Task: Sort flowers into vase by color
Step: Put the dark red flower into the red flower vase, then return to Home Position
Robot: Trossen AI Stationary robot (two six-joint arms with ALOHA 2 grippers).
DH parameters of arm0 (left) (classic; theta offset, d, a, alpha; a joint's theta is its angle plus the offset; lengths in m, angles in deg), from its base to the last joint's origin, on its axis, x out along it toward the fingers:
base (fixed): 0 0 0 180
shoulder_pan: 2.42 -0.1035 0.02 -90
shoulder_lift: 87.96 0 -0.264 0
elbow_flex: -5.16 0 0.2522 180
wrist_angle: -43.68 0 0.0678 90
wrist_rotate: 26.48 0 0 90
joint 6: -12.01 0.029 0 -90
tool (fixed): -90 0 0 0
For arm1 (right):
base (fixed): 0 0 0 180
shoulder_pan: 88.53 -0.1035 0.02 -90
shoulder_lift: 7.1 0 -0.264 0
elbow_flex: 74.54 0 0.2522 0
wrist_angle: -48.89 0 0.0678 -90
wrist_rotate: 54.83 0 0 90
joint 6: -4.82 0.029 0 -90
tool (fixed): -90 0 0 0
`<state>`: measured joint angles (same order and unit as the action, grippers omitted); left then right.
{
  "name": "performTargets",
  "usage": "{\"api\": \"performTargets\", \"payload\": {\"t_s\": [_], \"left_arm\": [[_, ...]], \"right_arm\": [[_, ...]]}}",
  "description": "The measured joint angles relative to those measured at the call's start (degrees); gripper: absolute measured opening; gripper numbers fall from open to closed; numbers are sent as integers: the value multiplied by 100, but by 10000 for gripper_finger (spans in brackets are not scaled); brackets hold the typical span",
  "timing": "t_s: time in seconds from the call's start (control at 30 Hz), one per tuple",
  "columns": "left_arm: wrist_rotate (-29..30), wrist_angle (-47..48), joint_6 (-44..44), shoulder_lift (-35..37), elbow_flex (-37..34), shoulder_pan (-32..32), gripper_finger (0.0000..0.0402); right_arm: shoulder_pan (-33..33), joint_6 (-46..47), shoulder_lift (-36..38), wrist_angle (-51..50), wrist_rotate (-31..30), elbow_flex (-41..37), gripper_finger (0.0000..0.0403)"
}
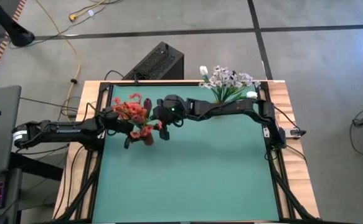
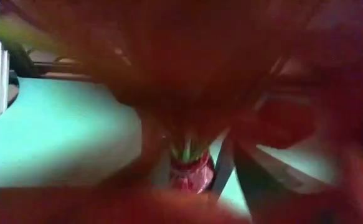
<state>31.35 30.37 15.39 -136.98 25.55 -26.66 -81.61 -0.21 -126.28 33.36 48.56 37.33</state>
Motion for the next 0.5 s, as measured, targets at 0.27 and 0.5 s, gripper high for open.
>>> {"api": "performTargets", "payload": {"t_s": [0.27,0.5], "left_arm": [[163,-20,68,38,0,-23,231],[197,-20,46,58,0,-227,231]], "right_arm": [[153,-304,187,-1835,-2,543,293],[436,-561,500,-2919,-363,731,296]]}}
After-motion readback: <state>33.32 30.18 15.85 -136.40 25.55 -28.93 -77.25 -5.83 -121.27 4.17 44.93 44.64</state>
